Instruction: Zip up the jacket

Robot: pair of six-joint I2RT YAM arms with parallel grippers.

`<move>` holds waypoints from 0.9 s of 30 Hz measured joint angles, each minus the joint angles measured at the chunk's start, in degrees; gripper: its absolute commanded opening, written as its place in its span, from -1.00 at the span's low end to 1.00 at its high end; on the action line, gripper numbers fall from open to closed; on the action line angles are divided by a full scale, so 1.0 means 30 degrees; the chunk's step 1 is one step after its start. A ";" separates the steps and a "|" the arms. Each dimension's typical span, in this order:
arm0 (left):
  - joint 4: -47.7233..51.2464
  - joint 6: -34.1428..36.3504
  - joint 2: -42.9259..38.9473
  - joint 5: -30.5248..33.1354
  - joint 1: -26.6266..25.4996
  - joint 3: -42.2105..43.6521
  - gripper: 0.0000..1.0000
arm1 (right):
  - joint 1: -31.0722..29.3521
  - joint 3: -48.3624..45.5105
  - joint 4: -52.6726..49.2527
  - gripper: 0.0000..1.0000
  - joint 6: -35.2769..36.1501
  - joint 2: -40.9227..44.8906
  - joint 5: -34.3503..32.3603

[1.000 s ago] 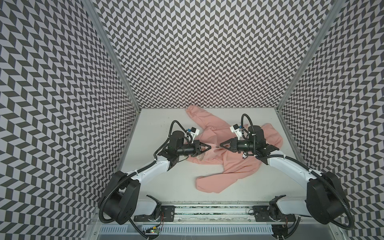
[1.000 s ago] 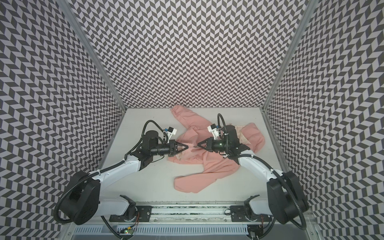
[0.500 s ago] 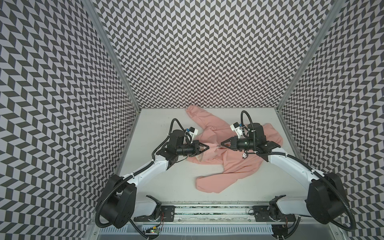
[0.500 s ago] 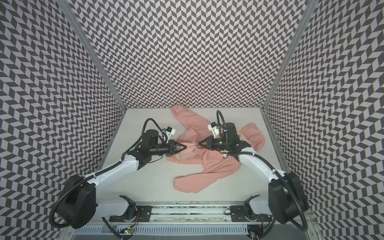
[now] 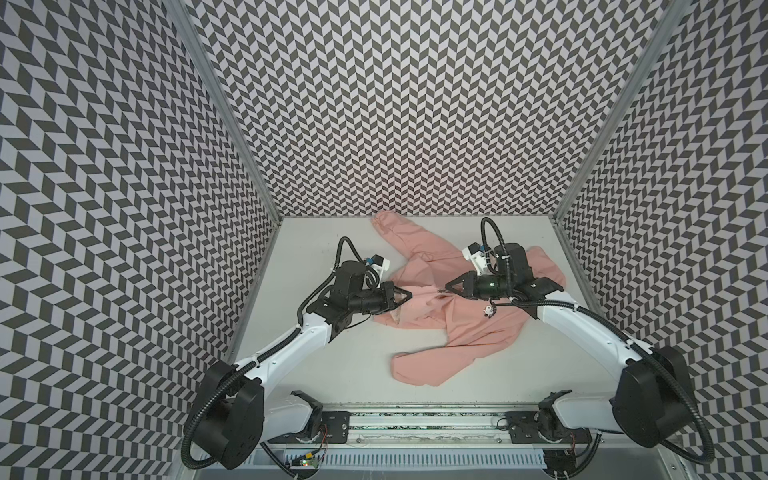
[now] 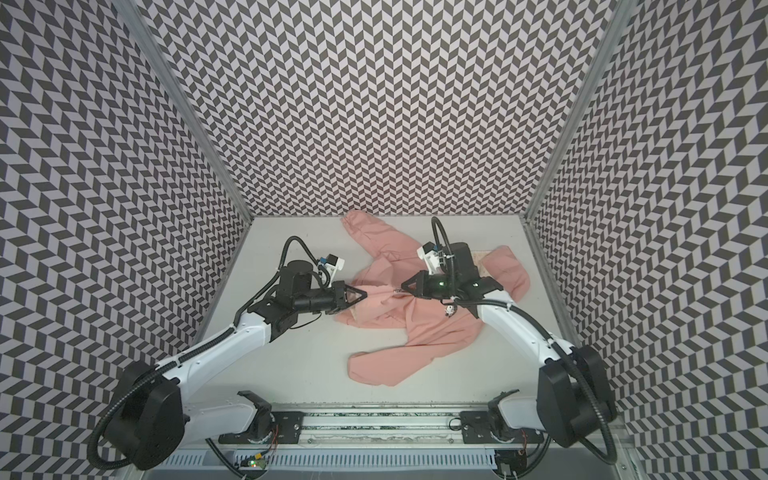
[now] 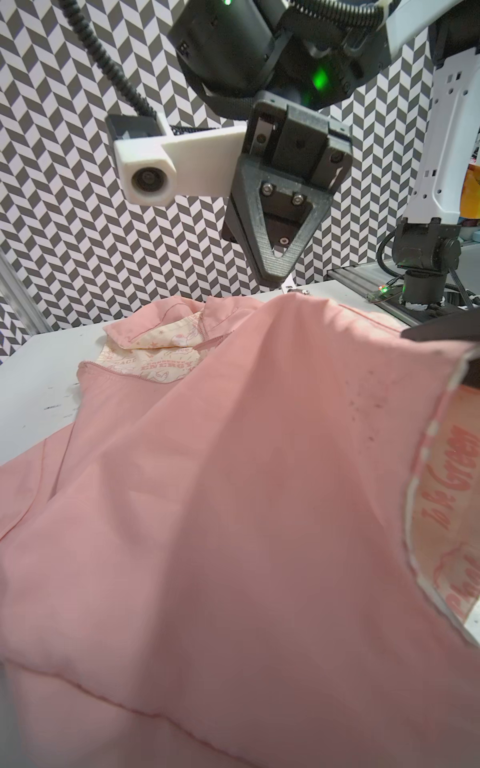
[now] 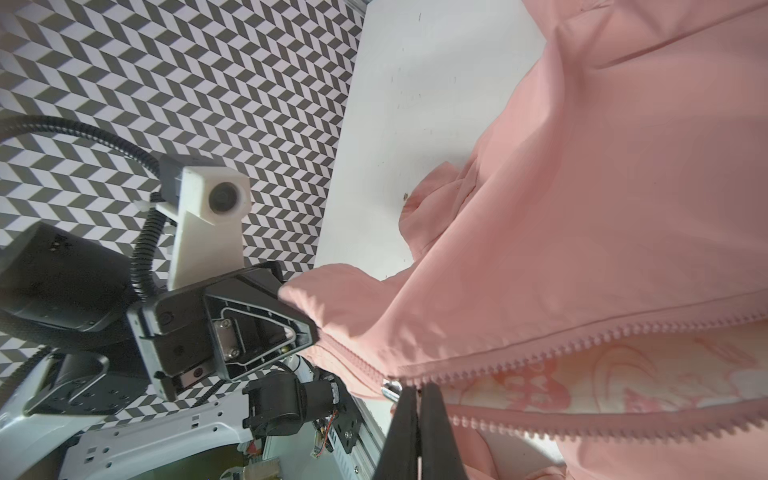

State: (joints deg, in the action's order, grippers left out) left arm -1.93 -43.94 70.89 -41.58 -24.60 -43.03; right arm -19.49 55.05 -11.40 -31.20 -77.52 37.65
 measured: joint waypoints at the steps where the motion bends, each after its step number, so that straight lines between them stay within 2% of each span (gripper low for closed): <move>1: 0.0124 0.0029 -0.0066 0.0087 0.0109 0.0000 -1.00 | 0.0000 0.0058 -0.0109 -1.00 0.0124 -0.0007 -0.0146; 27: 0.1668 0.0459 -0.0729 0.1056 0.1443 0.0000 -1.00 | 0.0707 0.0525 -0.1392 -1.00 0.1348 -0.0087 -0.1683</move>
State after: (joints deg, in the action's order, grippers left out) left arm 3.07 -42.57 68.71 -38.41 -20.27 -43.03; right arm -17.37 56.62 -15.57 -27.16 -77.78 32.60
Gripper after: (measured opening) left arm 0.048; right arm 0.048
